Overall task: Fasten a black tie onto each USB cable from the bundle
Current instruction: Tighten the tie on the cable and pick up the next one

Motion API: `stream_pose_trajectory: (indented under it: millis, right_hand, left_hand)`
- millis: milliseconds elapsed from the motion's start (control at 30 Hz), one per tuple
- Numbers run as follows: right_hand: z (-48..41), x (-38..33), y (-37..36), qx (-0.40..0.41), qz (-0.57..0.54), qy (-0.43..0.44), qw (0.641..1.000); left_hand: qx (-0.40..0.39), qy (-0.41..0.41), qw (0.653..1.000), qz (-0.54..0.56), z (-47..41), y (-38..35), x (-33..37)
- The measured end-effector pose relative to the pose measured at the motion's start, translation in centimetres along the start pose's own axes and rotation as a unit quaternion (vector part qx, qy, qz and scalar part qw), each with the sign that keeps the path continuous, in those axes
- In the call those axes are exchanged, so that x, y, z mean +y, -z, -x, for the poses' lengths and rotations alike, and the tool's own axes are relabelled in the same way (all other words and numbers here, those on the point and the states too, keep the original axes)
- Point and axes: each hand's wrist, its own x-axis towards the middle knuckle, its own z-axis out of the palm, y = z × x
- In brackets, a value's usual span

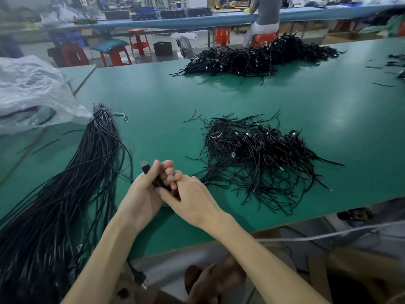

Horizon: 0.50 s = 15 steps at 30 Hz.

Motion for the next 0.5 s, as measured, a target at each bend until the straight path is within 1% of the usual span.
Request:
stream_pose_trajectory:
  millis: [100,200,400,500]
  right_hand:
    - [0.04,-0.13,0.02,0.036,-0.028,-0.006,0.999]
    - [0.05,0.12,0.03,0.064,-0.097,-0.019,0.993]
    - [-0.11,0.37,0.18,0.053,-0.195,-0.049,0.978]
    - [-0.16,0.87,0.47,0.024,-0.292,-0.091,0.952]
  left_hand:
    - [-0.04,-0.006,0.999,-0.023,0.23,0.25,0.23]
    - [-0.102,-0.019,0.995,-0.009,0.34,0.36,0.41]
    - [-0.14,-0.023,0.988,-0.059,0.24,0.74,0.15]
    - [-0.131,-0.004,0.989,-0.066,0.15,1.11,-0.05]
